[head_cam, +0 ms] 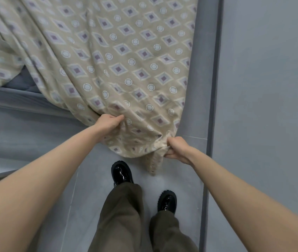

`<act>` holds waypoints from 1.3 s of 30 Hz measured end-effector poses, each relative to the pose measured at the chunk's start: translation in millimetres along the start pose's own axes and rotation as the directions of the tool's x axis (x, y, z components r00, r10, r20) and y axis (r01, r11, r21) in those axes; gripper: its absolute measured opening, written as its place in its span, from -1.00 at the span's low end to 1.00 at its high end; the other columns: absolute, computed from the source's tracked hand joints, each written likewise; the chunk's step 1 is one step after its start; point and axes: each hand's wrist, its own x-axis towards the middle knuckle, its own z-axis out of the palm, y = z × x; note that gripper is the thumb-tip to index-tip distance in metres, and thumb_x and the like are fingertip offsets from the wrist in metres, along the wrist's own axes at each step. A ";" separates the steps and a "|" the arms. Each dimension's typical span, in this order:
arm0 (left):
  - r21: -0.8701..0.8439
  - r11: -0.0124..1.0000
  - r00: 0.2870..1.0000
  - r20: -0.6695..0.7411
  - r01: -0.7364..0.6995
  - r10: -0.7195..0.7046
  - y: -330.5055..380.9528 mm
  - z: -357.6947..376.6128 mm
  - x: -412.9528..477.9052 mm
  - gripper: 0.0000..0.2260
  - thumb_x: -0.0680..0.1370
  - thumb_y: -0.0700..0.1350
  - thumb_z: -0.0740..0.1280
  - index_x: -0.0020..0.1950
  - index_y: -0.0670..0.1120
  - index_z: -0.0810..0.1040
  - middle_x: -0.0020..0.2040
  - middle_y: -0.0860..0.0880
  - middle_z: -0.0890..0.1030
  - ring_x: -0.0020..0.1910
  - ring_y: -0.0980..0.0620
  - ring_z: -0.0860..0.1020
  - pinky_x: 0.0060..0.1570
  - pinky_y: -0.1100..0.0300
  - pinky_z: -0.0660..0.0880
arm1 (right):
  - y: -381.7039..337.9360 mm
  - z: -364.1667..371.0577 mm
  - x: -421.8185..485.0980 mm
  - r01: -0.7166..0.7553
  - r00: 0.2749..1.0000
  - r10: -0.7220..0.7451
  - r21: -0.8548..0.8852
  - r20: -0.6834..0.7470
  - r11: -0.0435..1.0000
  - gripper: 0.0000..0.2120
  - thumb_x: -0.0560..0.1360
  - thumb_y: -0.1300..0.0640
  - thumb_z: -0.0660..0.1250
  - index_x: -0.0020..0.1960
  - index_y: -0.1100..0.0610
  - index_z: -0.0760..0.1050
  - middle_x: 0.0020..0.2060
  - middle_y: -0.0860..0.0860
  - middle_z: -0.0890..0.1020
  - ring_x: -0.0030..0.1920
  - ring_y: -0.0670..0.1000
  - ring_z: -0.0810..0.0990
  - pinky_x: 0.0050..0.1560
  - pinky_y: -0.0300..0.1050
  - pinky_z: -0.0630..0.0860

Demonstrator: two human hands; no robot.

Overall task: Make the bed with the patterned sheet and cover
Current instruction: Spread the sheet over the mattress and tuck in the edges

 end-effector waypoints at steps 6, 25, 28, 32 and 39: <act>0.146 0.980 0.991 0.037 -0.133 0.129 -4.0 -25.0 4.1 -0.87 0.58 -0.13 0.21 -0.12 -0.06 0.51 -0.17 -0.05 0.52 -0.15 0.00 0.44 -0.23 0.22 0.32 | -44.4 48.2 0.1 -0.115 0.978 0.016 0.478 0.206 0.871 -0.56 0.58 0.35 -0.08 0.45 0.32 0.11 0.40 0.29 0.30 0.38 0.21 0.37 0.36 0.06 0.36; 0.440 0.879 0.983 0.079 -0.182 0.164 20.4 -60.0 -5.1 -0.72 0.57 -0.19 0.16 0.11 -0.08 0.63 0.04 -0.07 0.64 0.02 -0.07 0.58 -0.01 0.14 0.47 | -73.6 65.7 10.2 -0.095 0.995 0.086 -0.199 -0.052 0.975 -0.64 0.59 0.18 0.05 0.34 0.18 0.40 0.15 0.11 0.53 0.10 0.13 0.55 0.03 -0.07 0.51; 0.392 0.903 0.984 0.047 -0.175 0.171 36.8 -61.9 -19.0 -0.71 0.57 -0.20 0.15 0.18 -0.08 0.60 0.12 -0.06 0.62 0.06 -0.02 0.57 -0.03 0.22 0.43 | -84.9 48.7 -13.2 0.056 0.991 -0.106 -0.467 -0.080 0.883 -0.74 0.56 0.15 0.11 0.14 0.13 0.51 0.01 0.08 0.50 -0.04 0.08 0.50 -0.21 -0.19 0.40; 0.349 0.919 0.983 0.048 -0.183 0.178 73.0 -70.3 -38.6 -0.72 0.56 -0.20 0.16 0.19 -0.09 0.59 0.14 -0.08 0.61 0.07 -0.03 0.55 -0.01 0.20 0.44 | -111.0 18.3 -50.5 0.148 0.975 -0.209 -0.476 -0.077 0.867 -0.71 0.55 0.23 0.12 0.13 0.18 0.58 0.02 0.07 0.58 -0.07 0.03 0.49 -0.16 -0.18 0.41; 0.288 0.921 0.963 0.026 -0.263 0.267 155.9 -92.9 -69.6 -0.71 0.58 -0.21 0.14 0.21 -0.07 0.57 0.16 -0.07 0.58 0.01 0.03 0.50 -0.13 0.23 0.40 | -170.3 -31.6 -109.8 0.177 0.960 -0.243 -0.379 -0.136 0.908 -0.77 0.56 0.22 0.15 0.10 0.11 0.55 -0.01 0.02 0.60 -0.21 -0.02 0.50 -0.24 -0.20 0.41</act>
